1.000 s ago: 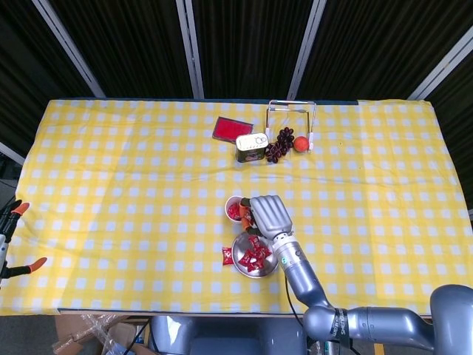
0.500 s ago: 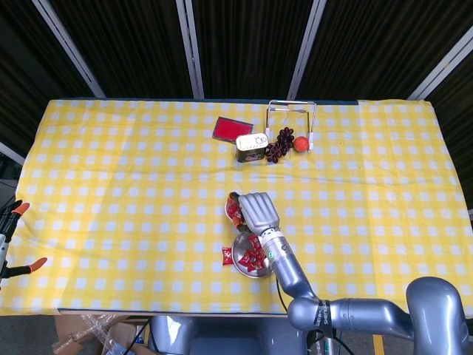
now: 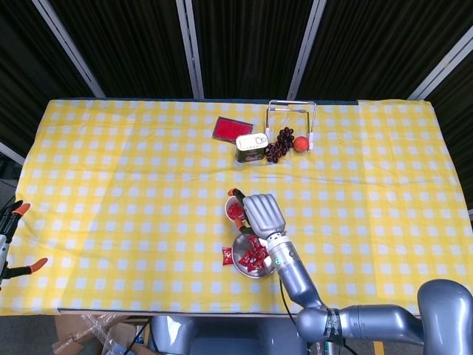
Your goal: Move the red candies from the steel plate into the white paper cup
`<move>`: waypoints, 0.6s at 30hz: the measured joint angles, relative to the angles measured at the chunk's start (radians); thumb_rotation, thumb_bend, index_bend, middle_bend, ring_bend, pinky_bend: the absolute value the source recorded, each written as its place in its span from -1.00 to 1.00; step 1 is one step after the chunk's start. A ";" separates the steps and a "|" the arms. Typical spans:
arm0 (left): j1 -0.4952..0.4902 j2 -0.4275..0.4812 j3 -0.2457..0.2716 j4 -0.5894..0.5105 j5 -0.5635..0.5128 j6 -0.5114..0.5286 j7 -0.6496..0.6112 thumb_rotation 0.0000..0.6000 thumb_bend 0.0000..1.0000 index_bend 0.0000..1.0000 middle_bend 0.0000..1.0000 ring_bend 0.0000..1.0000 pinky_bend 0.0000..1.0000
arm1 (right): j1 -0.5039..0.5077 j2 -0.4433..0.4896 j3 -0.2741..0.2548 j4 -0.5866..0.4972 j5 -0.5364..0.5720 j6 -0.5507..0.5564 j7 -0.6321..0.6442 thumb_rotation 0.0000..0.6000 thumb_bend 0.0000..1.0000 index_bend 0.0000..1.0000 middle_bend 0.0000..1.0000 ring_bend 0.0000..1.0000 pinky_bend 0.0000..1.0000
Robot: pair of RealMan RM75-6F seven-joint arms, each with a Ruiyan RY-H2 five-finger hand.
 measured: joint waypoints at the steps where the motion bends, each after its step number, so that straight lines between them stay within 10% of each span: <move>1: 0.000 0.000 0.000 -0.001 0.000 0.000 0.000 1.00 -0.92 -1.00 -1.00 -1.00 -1.00 | -0.001 -0.003 -0.001 0.006 -0.007 0.000 0.009 1.00 -0.09 -0.48 0.64 0.86 0.96; 18: 0.001 -0.002 -0.001 0.009 0.005 0.006 -0.006 1.00 -0.92 -1.00 -1.00 -1.00 -1.00 | -0.012 -0.025 -0.030 -0.009 -0.084 0.020 0.043 1.00 -0.13 -0.51 0.60 0.83 0.93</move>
